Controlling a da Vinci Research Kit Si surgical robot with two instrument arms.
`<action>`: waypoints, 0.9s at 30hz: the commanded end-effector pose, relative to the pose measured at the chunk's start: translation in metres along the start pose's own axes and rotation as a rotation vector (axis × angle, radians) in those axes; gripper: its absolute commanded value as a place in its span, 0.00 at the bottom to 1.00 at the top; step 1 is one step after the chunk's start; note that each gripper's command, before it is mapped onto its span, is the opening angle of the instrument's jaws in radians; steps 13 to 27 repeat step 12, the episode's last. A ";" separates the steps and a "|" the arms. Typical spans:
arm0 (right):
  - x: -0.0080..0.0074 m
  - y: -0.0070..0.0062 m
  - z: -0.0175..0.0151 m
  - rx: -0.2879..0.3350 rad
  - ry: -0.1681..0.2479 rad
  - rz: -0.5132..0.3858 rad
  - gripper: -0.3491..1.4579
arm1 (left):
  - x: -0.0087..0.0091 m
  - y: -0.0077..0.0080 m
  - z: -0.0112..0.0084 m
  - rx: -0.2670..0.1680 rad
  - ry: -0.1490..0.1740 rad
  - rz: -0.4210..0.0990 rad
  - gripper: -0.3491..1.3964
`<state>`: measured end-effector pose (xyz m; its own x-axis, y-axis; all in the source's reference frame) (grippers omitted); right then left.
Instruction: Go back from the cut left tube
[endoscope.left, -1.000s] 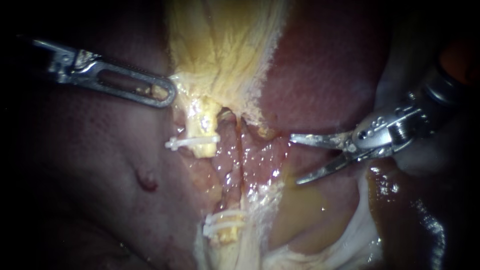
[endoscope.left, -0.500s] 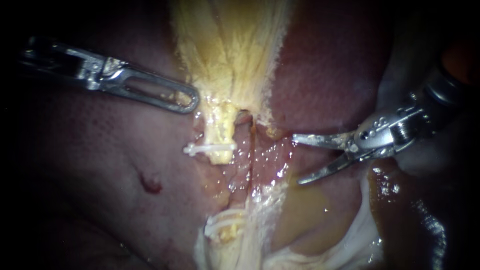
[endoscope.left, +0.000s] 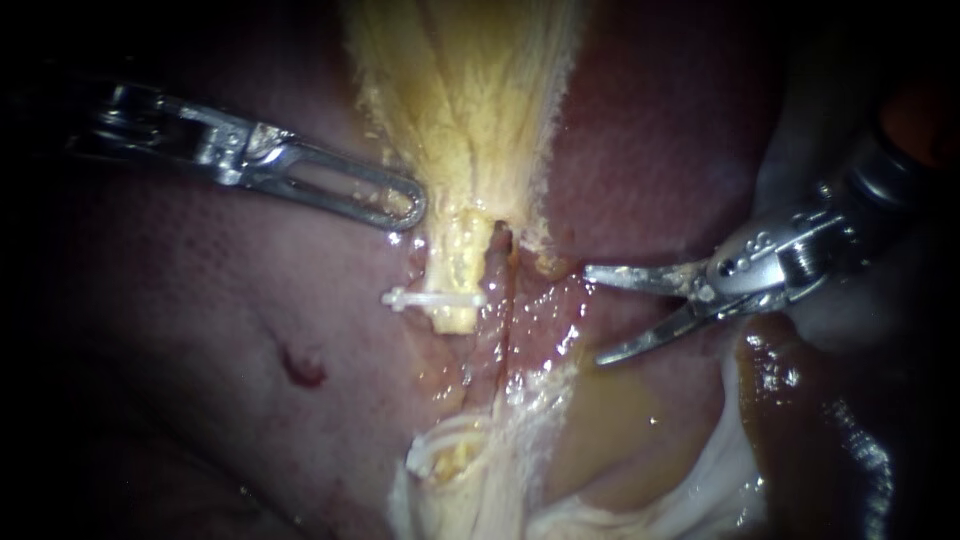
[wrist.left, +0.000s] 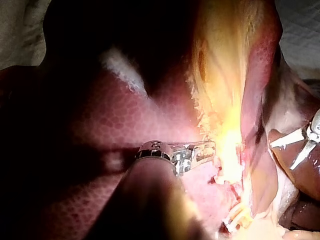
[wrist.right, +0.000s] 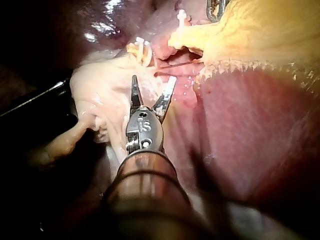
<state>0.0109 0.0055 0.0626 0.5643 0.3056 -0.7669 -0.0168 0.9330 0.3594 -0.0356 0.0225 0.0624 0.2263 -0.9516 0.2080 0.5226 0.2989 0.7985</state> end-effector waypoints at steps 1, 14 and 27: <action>0.0000 0.0000 0.0000 0.000 0.000 0.000 0.99 | 0.0000 0.0000 0.0000 0.001 0.000 0.000 0.00; 0.0001 0.0000 0.0001 0.000 0.000 0.000 0.99 | 0.0001 0.0000 0.0001 0.000 0.000 0.000 0.00; 0.0001 0.0000 0.0001 0.000 0.000 0.000 0.99 | 0.0001 0.0000 0.0001 0.000 0.000 0.000 0.00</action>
